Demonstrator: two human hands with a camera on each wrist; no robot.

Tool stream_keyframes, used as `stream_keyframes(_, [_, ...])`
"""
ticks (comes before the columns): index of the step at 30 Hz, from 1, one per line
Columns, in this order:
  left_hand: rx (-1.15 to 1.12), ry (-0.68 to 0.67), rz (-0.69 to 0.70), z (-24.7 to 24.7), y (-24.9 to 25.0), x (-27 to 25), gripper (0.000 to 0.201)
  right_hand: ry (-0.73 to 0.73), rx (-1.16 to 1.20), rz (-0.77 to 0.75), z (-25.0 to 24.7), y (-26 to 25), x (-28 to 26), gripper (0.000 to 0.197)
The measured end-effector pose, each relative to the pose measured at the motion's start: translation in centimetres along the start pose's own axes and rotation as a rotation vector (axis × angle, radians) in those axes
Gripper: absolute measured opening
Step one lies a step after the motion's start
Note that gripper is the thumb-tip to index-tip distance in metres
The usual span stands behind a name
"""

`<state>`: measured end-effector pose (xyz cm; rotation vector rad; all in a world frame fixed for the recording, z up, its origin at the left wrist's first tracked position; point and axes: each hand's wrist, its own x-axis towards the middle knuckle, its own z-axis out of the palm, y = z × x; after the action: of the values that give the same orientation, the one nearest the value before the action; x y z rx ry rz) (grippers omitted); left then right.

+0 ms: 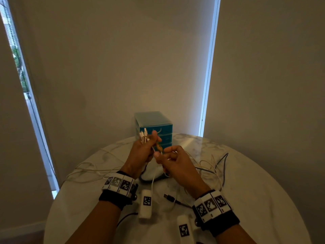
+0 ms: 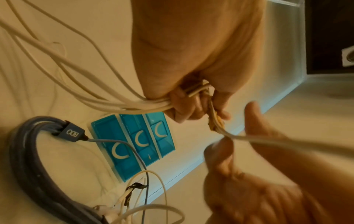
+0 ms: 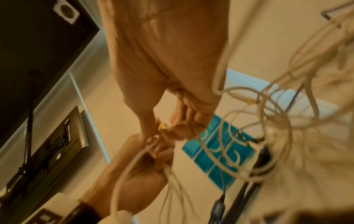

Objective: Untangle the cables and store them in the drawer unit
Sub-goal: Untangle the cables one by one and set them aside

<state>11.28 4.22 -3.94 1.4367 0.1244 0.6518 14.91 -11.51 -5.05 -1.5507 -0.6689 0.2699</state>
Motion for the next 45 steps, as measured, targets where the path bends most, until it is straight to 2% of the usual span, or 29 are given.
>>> stream_keyframes(3, [-0.165,0.137,0.045,-1.1,0.0,0.7,0.036,-0.072,-0.327,-0.023,-1.3,0.5,0.3,0.033])
stream_keyframes(5, [-0.271,0.147,0.061,-1.7,0.1,1.0,0.038,-0.108,-0.509,-0.049,-2.1,0.5,0.4,0.020])
stream_keyframes(6, [-0.299,0.144,0.070,-1.8,0.2,1.2,0.039,-0.141,-0.558,-0.045,-2.2,0.3,0.3,0.020])
stream_keyframes(8, [-0.308,0.144,0.087,-1.7,0.3,1.3,0.040,-0.203,-0.487,-0.001,-1.9,-0.2,-0.1,0.038])
stream_keyframes(11, [-0.266,0.138,0.102,-1.2,0.1,1.1,0.039,-0.243,-0.214,0.090,-0.4,-1.3,-0.9,0.057])
stream_keyframes(16, [-0.262,0.150,0.112,-1.2,0.6,0.7,0.039,-0.318,-0.127,0.072,-0.6,-1.9,-1.3,0.036])
stream_keyframes(19, [-0.263,0.188,0.140,-1.7,1.3,0.8,0.042,-0.212,-0.241,0.099,-2.7,-2.6,-0.7,0.030])
stream_keyframes(23, [-0.095,0.258,0.214,-0.7,2.1,0.3,0.045,-0.033,-0.183,0.113,-3.7,-3.4,-0.2,0.028])
stream_keyframes(26, [-0.097,0.273,0.240,-0.7,2.7,0.2,0.046,0.066,0.025,0.128,-3.6,-3.8,0.0,0.025])
stream_keyframes(28, [-0.131,0.253,0.251,-1.2,2.8,0.3,0.044,0.057,0.379,0.159,-4.0,-4.3,0.4,0.023])
stream_keyframes(30, [-0.176,0.241,0.254,-1.5,2.9,0.4,0.039,-0.002,0.822,0.184,-4.5,-5.0,0.8,0.032])
stream_keyframes(31, [-0.222,0.242,0.253,-1.7,3.0,0.4,0.039,0.013,0.980,0.177,-4.8,-5.2,1.2,0.034])
stream_keyframes(33, [-0.333,0.258,0.248,-2.5,3.7,0.6,0.037,0.153,1.056,0.102,-5.8,-5.0,2.3,0.034])
stream_keyframes(36, [-0.462,0.291,0.273,-5.0,4.9,1.1,0.031,0.424,0.817,-0.022,-7.7,-4.8,3.7,0.018])
stream_keyframes(40, [-0.631,0.381,0.305,-8.6,6.4,1.5,0.035,0.825,0.767,-0.201,-11.1,-4.5,4.4,0.022])
stream_keyframes(43, [-0.690,0.418,0.325,-10.5,7.7,1.3,0.042,1.066,0.704,-0.165,-13.8,-3.5,5.2,0.023])
stream_keyframes(45, [-0.690,0.410,0.350,-11.3,8.8,0.8,0.043,1.201,0.746,-0.135,-14.9,-3.1,5.9,0.028])
